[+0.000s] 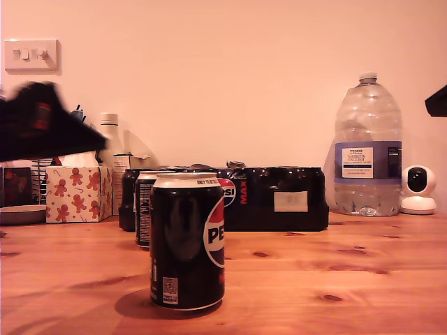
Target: Stack up the Pepsi cans on top of each other
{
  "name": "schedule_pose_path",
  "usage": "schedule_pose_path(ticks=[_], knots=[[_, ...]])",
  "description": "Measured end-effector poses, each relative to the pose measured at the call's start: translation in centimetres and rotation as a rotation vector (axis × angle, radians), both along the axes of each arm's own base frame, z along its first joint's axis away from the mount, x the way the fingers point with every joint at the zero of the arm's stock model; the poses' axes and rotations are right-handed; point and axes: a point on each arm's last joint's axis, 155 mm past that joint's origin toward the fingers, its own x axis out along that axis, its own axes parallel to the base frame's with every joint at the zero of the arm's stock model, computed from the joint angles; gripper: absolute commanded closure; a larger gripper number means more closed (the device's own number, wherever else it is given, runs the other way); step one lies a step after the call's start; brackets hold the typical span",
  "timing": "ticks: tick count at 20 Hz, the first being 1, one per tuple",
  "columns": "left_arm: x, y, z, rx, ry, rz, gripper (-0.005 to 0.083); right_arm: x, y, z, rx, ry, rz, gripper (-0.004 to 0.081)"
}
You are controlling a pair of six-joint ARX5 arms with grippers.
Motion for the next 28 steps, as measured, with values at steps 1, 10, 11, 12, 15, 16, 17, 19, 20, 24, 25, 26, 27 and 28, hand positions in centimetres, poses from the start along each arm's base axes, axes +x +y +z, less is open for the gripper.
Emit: schedule_pose_path(ticks=[1, 10, 11, 12, 15, 16, 17, 19, 20, 24, 25, 26, 27, 28], knots=[[0.7, -0.4, -0.2, 0.002, 0.006, -0.009, -0.0009, 0.0, 0.0, 0.0, 0.0, 0.0, 0.0, 0.0783], [9.7, -0.9, -2.5, 0.04, 0.037, -0.011, -0.0009, 0.3, -0.4, -0.1, -0.007, -0.002, -0.025, 0.0783], [10.4, -1.1, -2.7, 0.036, 0.039, -0.025, -0.0009, 0.3, -0.4, -0.1, -0.008, -0.002, -0.027, 0.0783], [11.1, -1.3, -2.9, 0.032, 0.043, -0.04, -0.0009, 0.4, -0.4, -0.1, -0.009, -0.002, -0.031, 0.0783], [12.4, -3.0, -3.3, 0.022, 0.057, -0.116, -0.0009, 0.6, -0.7, -0.2, -0.016, -0.001, -0.051, 0.0783], [12.7, -3.6, -3.4, 0.021, 0.065, -0.133, -0.0009, 0.7, -0.8, -0.2, -0.017, -0.001, -0.055, 0.0783], [12.9, -4.0, -3.7, 0.036, 0.069, -0.145, -0.0009, 0.7, -0.8, -0.2, -0.017, -0.001, -0.056, 0.0783], [13.2, -4.6, -4.4, 0.056, 0.079, -0.161, -0.0009, 0.7, -0.8, -0.3, -0.018, -0.001, -0.057, 0.0783], [13.4, -4.6, -4.7, 0.064, 0.086, -0.164, -0.0009, 0.7, -0.8, -0.2, -0.018, -0.001, -0.058, 0.0783], [13.8, -4.8, -5.9, 0.087, 0.126, -0.17, -0.0006, 0.9, -1.1, -0.3, -0.021, -0.001, -0.074, 0.0783], [13.9, -4.7, -6.0, 0.095, 0.125, -0.161, 0.0002, 0.9, -1.1, -0.3, -0.021, -0.001, -0.074, 0.0783], [14.0, -4.6, -6.1, 0.1, 0.128, -0.155, 0.004, 0.9, -1.1, -0.3, -0.021, -0.001, -0.075, 0.0783], [14.1, -4.5, -6.3, 0.104, 0.138, -0.151, 0.01, 0.9, -1.1, -0.3, -0.021, -0.001, -0.075, 0.0783], [14.1, -4.5, -6.6, 0.114, 0.154, -0.154, 0.0183, 0.9, -1.1, -0.3, -0.021, -0.002, -0.075, 0.0783]])
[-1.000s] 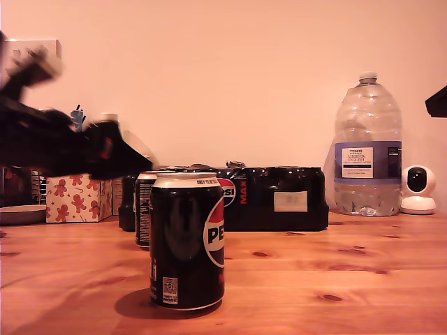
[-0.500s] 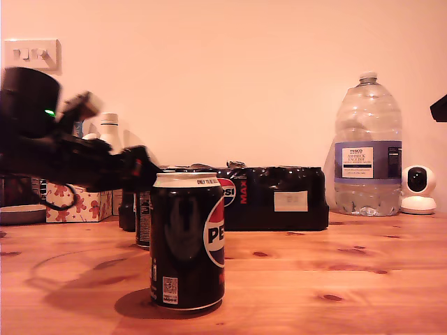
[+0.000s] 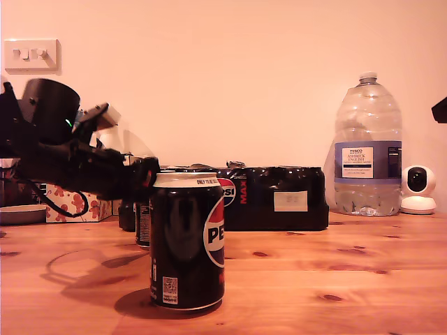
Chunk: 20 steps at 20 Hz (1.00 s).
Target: Stack up the Pepsi cans on top of each other
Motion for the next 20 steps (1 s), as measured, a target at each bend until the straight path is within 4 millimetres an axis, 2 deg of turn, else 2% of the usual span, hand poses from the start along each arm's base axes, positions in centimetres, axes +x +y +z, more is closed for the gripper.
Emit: schedule_pose_path(ticks=[2, 3, 11, 15, 18, 20], knots=[[0.2, -0.1, -0.1, 0.023, -0.001, -0.009, 0.0348, 0.0, 0.0, 0.0, 0.0, 0.0, 0.0, 0.0783], [0.3, -0.1, 0.0, 0.026, -0.004, -0.011, 0.037, 0.0, 0.0, 0.0, 0.0, 0.0, 0.0, 0.0783], [-0.1, -0.5, -0.1, 0.039, 0.009, -0.046, 0.037, 0.0, 0.0, 0.0, 0.0, 0.001, 0.0, 0.0783], [-1.2, -0.4, 0.2, 0.055, 0.068, -0.054, 0.037, 0.0, 0.0, -0.2, -0.004, 0.007, -0.001, 0.0783], [-2.0, -0.3, 1.4, 0.057, 0.088, -0.061, 0.037, 0.0, 0.0, -0.2, -0.004, 0.007, -0.001, 0.0783], [-2.2, -0.3, 3.5, 0.05, 0.057, -0.063, 0.037, 0.0, 0.0, -0.2, -0.004, 0.006, -0.001, 0.0783]])
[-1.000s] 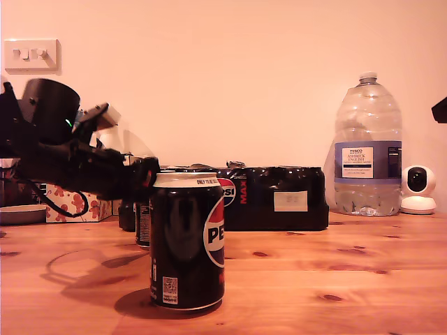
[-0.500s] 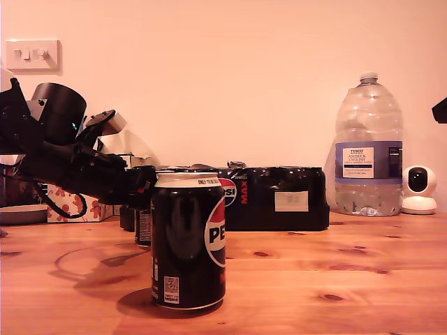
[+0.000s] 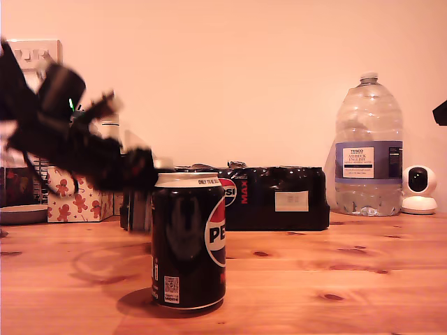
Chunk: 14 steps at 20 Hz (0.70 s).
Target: Stack up the Pepsi cans on top of each other
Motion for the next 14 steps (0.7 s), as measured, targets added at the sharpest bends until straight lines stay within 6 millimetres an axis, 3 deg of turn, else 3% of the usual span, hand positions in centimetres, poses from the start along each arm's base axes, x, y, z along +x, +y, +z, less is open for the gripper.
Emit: schedule_pose_path(ticks=[4, 11, 14], knots=[[-1.3, 0.0, 3.6, -0.015, -0.029, -0.021, 0.037, 0.0, 0.0, 0.0, 0.0, 0.0, 0.0, 0.0783], [-3.6, 0.2, 7.4, -0.017, -0.039, -0.036, 0.037, 0.0, 0.0, 0.0, 0.0, 0.0, 0.0, 0.0783], [-5.4, -1.0, 8.9, -0.012, -0.058, -0.077, 0.037, 0.0, 0.0, 0.0, 0.0, 0.0, 0.0, 0.0783]])
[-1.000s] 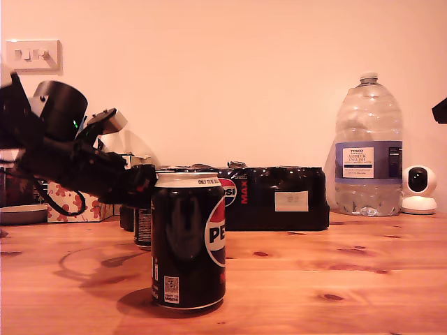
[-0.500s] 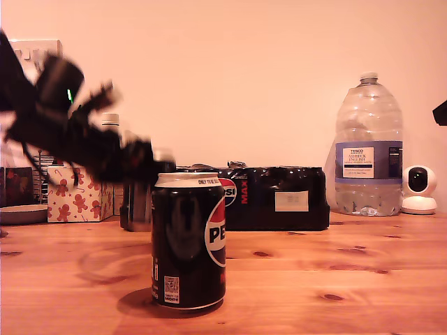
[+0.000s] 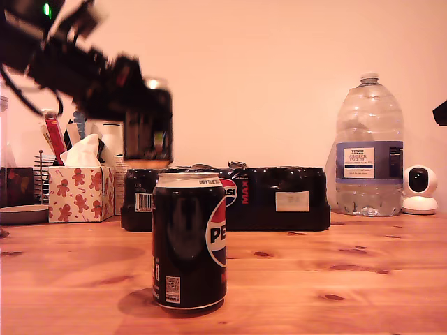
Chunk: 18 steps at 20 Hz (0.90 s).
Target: Stack up the Pepsi cans on top of each other
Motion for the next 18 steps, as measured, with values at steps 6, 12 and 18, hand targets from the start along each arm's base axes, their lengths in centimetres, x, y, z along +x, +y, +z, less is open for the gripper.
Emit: schedule_pose_path(ticks=[6, 12, 18], knots=[[-3.7, -3.1, -0.3, 0.026, 0.048, -0.103, 0.037, 0.0, 0.0, 0.0, 0.0, 0.0, 0.0, 0.0783], [-6.6, -4.2, 3.6, -0.01, -0.034, -0.159, 0.037, 0.0, 0.0, 0.0, 0.0, 0.0, 0.0, 0.0783], [-9.9, -4.4, 3.2, -0.027, -0.019, -0.195, 0.037, 0.0, 0.0, 0.0, 0.0, -0.001, 0.0, 0.0783]])
